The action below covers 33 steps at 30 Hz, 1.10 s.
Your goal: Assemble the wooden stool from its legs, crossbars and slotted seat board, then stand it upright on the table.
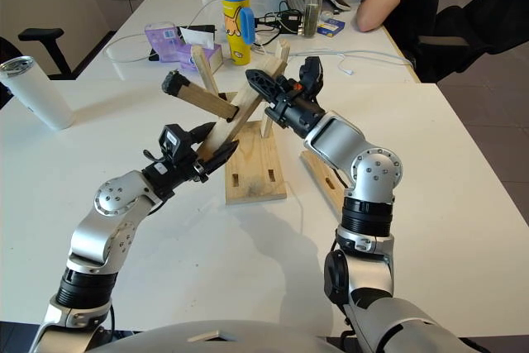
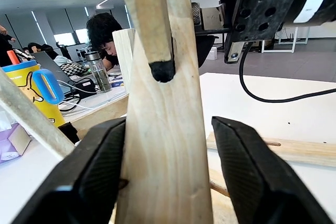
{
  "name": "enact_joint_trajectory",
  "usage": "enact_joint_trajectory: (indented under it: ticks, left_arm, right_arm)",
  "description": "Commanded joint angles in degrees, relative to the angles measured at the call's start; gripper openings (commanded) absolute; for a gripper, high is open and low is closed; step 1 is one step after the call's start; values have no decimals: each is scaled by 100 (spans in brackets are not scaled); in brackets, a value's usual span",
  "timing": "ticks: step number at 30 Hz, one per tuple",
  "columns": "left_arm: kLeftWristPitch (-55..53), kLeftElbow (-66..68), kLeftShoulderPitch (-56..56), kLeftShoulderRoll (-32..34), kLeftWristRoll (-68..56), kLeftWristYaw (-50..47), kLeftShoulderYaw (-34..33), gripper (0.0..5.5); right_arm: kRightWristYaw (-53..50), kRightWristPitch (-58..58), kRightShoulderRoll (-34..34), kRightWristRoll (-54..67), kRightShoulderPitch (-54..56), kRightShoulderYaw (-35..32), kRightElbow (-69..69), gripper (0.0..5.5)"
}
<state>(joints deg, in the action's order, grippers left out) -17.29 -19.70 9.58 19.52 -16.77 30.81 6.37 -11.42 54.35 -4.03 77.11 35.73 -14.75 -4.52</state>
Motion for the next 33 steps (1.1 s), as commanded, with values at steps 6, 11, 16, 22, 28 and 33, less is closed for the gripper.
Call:
enact_joint_trajectory:
  ticks: [6, 11, 16, 22, 28, 33]
  left_arm:
    - [102, 600, -603, 350, 178, -117, -615, 309]
    - [139, 592, -803, 319, 178, -209, -779, 309]
    - [126, 585, -795, 297, 199, -225, -737, 309]
    - [147, 619, -798, 319, 254, -187, -684, 309]
    - [111, 545, -834, 347, 231, -162, -710, 309]
    - [87, 508, -857, 357, 238, -187, -719, 309]
  right_arm:
    - [772, -780, -1303, -2732, -617, 942, -1012, 104]
    - [709, -689, -1208, -2947, -1066, 885, -1530, 104]
    - [597, -785, -1326, -3656, -1375, 1006, -1606, 104]
    - [828, -1376, -1350, -4649, -2005, 1485, -1083, 104]
    - [1052, -1727, -820, -4040, -1968, 1125, -1519, 104]
    - [1186, -1606, -605, -3487, -1924, 675, -1561, 103]
